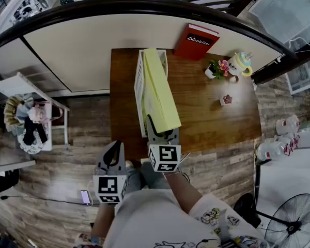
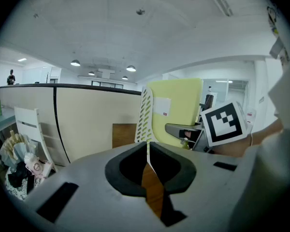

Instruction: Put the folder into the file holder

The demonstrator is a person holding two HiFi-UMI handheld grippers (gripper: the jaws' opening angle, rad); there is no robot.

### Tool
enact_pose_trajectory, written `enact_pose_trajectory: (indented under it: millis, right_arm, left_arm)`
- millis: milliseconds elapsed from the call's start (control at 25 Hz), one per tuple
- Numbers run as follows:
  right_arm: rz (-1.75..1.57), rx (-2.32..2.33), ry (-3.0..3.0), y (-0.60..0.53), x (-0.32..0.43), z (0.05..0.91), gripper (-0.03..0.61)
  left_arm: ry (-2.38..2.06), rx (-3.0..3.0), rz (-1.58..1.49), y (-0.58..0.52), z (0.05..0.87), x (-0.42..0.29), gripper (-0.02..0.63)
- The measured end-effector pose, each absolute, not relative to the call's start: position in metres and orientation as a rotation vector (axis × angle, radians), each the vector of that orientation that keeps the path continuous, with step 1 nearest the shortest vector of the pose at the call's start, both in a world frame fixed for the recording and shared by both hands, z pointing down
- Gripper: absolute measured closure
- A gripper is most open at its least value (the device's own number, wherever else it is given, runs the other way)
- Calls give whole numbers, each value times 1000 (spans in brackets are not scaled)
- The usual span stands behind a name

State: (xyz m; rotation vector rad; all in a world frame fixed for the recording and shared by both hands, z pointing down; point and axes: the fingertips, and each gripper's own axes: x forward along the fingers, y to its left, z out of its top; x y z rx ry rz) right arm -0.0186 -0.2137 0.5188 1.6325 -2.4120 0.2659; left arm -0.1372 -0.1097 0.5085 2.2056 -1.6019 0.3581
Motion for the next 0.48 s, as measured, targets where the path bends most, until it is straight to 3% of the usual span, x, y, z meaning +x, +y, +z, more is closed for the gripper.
enact_pose_trajectory:
  millis: [480]
  right_arm:
    - [237,1533,-2479,-208,-29,518,342]
  left_arm:
    - [-1610,2206,366,-112,508,-137,595]
